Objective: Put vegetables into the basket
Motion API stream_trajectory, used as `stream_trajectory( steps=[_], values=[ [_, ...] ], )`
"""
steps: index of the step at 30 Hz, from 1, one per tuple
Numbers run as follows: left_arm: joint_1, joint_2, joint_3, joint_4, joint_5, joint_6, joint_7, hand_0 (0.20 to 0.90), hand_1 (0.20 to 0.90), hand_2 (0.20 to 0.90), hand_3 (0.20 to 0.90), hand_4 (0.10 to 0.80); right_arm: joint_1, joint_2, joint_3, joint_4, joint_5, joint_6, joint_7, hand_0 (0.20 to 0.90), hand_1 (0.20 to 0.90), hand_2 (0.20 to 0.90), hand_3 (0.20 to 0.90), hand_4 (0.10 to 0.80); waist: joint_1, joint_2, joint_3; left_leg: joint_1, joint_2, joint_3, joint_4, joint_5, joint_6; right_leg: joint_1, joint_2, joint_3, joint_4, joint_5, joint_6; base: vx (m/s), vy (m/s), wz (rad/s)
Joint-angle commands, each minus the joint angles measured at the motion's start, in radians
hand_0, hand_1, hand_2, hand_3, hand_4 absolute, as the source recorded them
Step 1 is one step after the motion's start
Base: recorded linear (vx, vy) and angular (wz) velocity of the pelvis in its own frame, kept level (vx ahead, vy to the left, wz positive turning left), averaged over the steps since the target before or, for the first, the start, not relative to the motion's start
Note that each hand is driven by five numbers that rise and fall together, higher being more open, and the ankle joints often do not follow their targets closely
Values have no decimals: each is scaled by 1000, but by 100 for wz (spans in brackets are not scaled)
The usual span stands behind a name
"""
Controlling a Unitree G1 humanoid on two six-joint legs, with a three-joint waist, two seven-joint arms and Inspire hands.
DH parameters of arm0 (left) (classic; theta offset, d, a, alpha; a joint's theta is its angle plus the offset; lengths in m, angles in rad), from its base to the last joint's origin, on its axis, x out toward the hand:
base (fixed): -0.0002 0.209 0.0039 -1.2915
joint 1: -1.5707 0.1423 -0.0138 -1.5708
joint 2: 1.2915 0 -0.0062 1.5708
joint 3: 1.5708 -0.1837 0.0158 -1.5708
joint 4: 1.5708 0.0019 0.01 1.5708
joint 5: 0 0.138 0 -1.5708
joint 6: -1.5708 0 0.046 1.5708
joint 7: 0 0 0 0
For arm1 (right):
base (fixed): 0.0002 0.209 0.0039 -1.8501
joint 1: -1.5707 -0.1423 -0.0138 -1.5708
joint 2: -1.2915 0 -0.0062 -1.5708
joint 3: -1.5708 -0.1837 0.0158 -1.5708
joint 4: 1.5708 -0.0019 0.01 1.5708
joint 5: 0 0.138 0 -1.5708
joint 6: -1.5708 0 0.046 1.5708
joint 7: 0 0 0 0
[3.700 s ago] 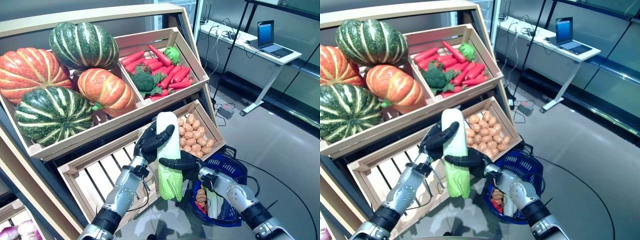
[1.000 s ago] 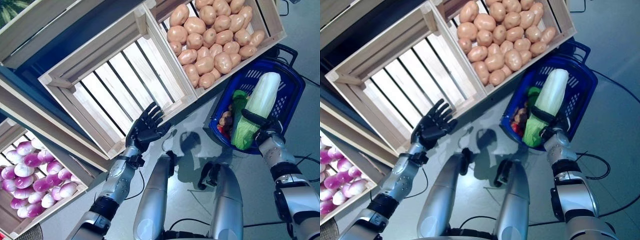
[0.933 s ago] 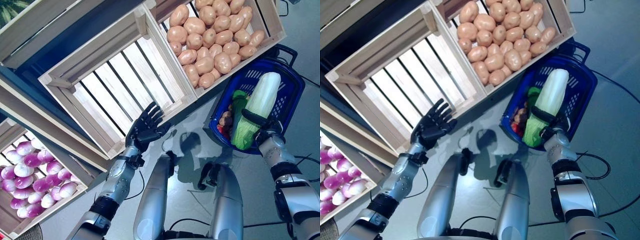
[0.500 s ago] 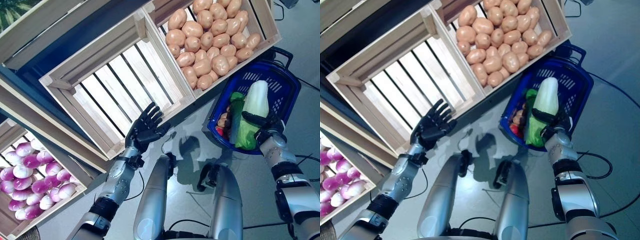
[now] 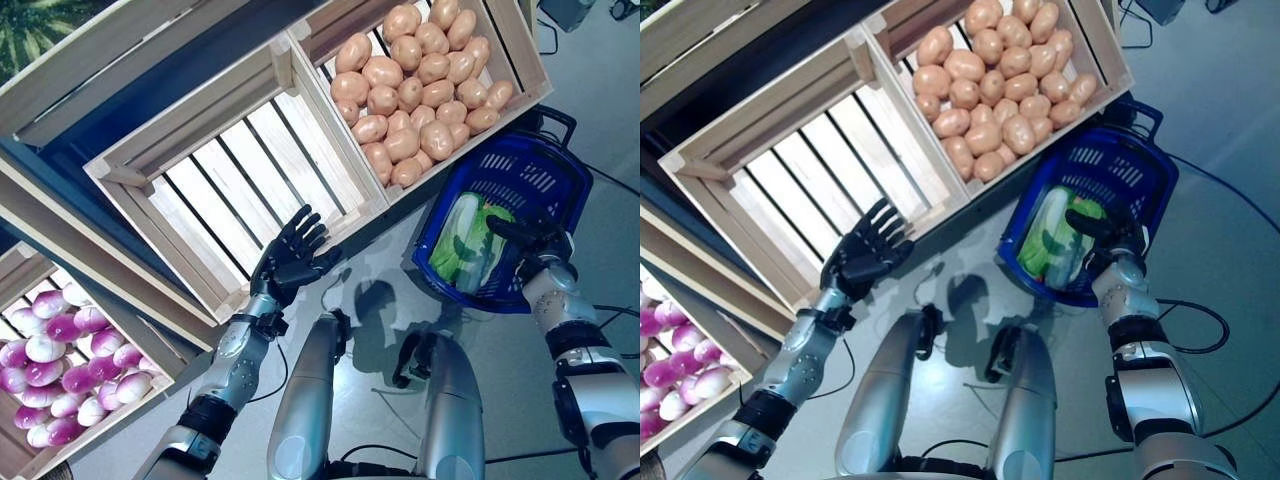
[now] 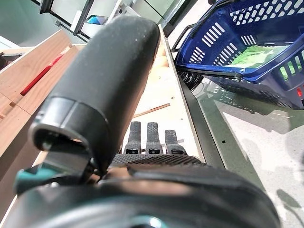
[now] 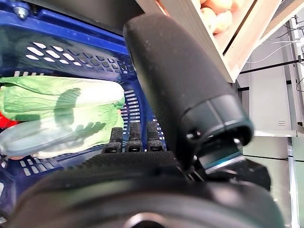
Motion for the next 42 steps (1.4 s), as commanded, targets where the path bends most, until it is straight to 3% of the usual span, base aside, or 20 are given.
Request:
stream_trajectory(
  steps=[1, 7, 12, 17, 23, 29, 33, 38, 42],
  values=[
    [37, 40, 27, -155, 1, -82, -43, 900, 900, 900, 900, 800, -38, -95, -26, -88, -55, -70, -28, 900, 900, 900, 900, 800, 2, -23, -45, 118, -25, 68, 35, -123, 120, 104, -9, -23, -27, 59, -51, 0, 0, 0],
    [65, 38, 50, -154, -8, -79, -58, 900, 900, 900, 900, 800, -3, -80, -41, -148, -80, -91, -74, 900, 900, 900, 900, 800, -3, -34, -68, 160, -13, 74, 21, -139, 122, 146, 1, -17, -54, 57, -52, -1, 16, -1],
    [67, 36, 56, -155, -3, -74, -56, 900, 900, 900, 900, 800, 32, -57, -42, -187, -129, -72, -36, 900, 900, 900, 900, 800, -8, -48, -98, 208, -3, 79, 7, -154, 123, 196, 9, -12, -82, 54, -53, 34, 25, -5],
    [75, 31, 65, -151, 16, -42, -40, 900, 900, 900, 900, 800, 80, -38, -43, -223, -132, -92, -39, 900, 900, 900, 900, 800, -9, -67, -146, 322, 7, 82, -87, -144, 114, 310, 25, -9, -187, 74, -40, 54, 10, -11],
    [112, 22, 68, -99, 80, -28, -7, 900, 900, 900, 900, 800, 186, 54, -18, -341, -196, -95, -56, 900, 900, 900, 900, 800, -20, -82, -227, 493, 10, 100, -347, -51, 81, 473, 66, -2, -443, 156, -8, 115, 6, -12],
    [181, -8, 98, -64, 115, 0, 10, 900, 900, 900, 900, 800, 432, 117, 50, -485, -390, -90, 74, 900, 900, 900, 900, 800, -42, -89, -344, 711, 3, 118, -726, 90, 52, 699, 117, 2, -854, 280, 28, 157, 0, -9],
    [214, -34, 99, -27, 174, -6, 27, 900, 900, 900, 900, 800, 531, 176, 87, -522, -445, -101, 108, 900, 900, 900, 900, 800, -59, -88, -389, 781, 1, 116, -867, 138, 47, 759, 136, 11, -978, 332, 41, 77, 14, 5],
    [261, -69, 89, 78, 274, -17, 66, 900, 900, 900, 900, 800, 657, 293, 160, -545, -444, -49, 171, 900, 900, 900, 900, 800, -84, -86, -432, 851, -1, 109, -1029, 195, 45, 806, 156, 32, -1104, 391, 55, 46, 43, -3],
    [278, -102, 78, 163, 281, -31, 66, 900, 900, 900, 900, 800, 706, 331, 199, -515, -421, -23, 185, 900, 900, 900, 900, 800, -98, -89, -444, 855, -1, 120, -1051, 199, 38, 829, 161, 35, -1172, 427, 61, 26, 24, -13]
  ],
)
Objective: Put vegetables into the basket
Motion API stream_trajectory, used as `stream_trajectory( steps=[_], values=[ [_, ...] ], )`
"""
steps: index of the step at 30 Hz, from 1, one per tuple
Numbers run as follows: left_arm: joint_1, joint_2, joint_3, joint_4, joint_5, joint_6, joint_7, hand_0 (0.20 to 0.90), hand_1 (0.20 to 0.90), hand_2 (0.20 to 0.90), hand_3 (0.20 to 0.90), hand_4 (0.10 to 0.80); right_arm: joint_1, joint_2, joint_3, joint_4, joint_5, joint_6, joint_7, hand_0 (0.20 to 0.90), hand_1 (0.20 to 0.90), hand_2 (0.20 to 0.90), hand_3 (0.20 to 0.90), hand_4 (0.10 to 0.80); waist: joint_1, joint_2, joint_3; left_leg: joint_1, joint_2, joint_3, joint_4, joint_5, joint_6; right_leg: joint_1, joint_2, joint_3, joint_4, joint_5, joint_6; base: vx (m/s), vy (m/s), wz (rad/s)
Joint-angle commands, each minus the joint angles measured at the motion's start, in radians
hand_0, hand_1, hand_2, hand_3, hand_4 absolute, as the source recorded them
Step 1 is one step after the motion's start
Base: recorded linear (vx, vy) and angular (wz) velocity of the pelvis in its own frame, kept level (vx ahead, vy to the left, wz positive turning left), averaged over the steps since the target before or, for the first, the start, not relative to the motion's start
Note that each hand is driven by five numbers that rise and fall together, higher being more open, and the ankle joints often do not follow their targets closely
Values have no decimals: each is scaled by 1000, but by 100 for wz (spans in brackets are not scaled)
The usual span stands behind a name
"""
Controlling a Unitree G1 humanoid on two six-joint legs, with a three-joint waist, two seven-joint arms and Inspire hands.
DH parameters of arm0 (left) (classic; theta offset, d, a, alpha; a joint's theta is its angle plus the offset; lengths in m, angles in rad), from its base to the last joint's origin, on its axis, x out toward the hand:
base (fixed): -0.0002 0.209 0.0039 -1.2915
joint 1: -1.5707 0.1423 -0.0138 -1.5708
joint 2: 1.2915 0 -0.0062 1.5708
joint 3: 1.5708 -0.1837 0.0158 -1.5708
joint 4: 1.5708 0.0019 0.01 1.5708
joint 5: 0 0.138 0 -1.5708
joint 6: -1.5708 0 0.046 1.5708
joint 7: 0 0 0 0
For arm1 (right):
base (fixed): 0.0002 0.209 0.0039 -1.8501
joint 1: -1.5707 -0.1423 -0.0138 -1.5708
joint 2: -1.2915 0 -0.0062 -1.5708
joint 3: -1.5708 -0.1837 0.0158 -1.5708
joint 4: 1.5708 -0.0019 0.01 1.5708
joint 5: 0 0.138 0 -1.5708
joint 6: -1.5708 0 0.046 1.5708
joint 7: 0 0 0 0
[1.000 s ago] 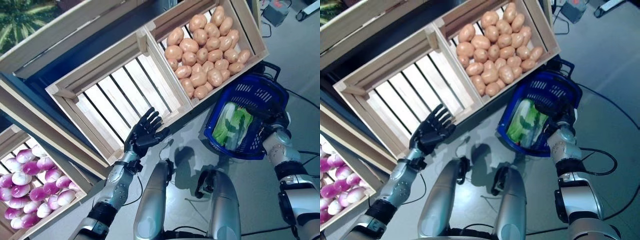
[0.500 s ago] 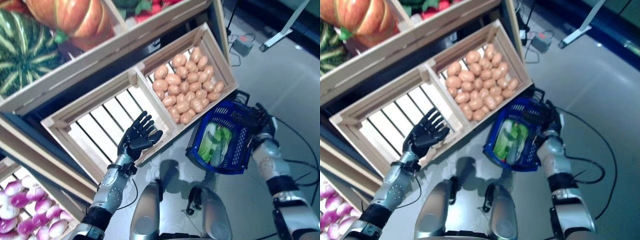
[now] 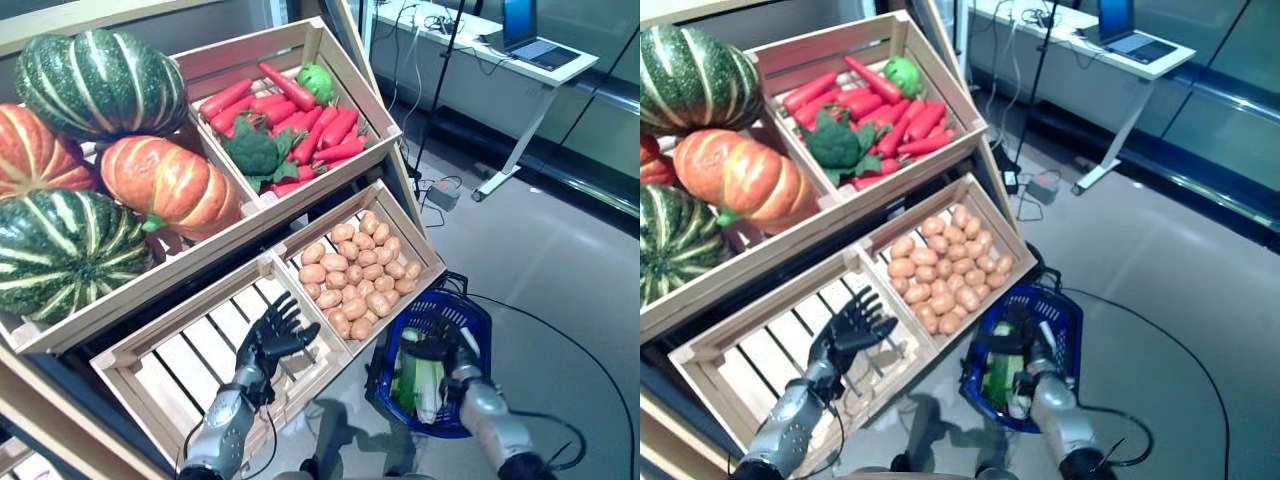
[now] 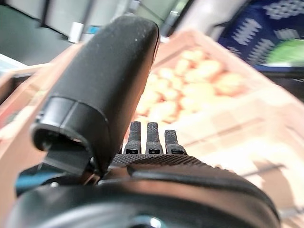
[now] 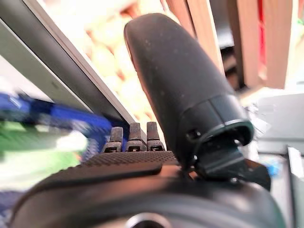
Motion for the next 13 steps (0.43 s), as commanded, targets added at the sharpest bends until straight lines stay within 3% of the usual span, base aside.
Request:
stream_trajectory(
  steps=[1, 4, 7, 13],
  values=[
    [-38, -38, 0, 17, 10, -90, -6, 900, 900, 900, 900, 800, -18, 11, 3, -13, -4, -31, 36, 900, 900, 900, 900, 800, -19, 8, -45, -16, -17, 5, -41, 1, 25, -12, 24, 18, -93, 123, -68, 21, 22, -6],
    [-33, -68, -4, 82, 17, -92, 7, 900, 900, 900, 900, 800, 5, 45, 35, 23, 31, -8, 52, 900, 900, 900, 900, 800, -23, 9, -45, -17, -22, -4, -41, -2, 32, -11, 26, 24, -93, 123, -68, 26, 15, 0],
    [-33, -90, -16, 175, 66, -105, 37, 900, 900, 900, 900, 800, 22, 68, 85, 66, 3, -45, 79, 900, 900, 900, 900, 800, -26, 12, -40, -14, -22, 2, -41, -2, 36, -9, 23, 21, -90, 118, -70, 24, 12, 0],
    [-76, -95, -62, 415, 217, -17, 104, 900, 900, 900, 900, 800, -48, 42, 187, 203, -143, -42, 57, 900, 900, 900, 900, 800, -10, 15, -33, -15, -30, -18, -41, -1, 38, -3, 15, 6, -93, 112, -65, 1, 0, 1]
  ],
)
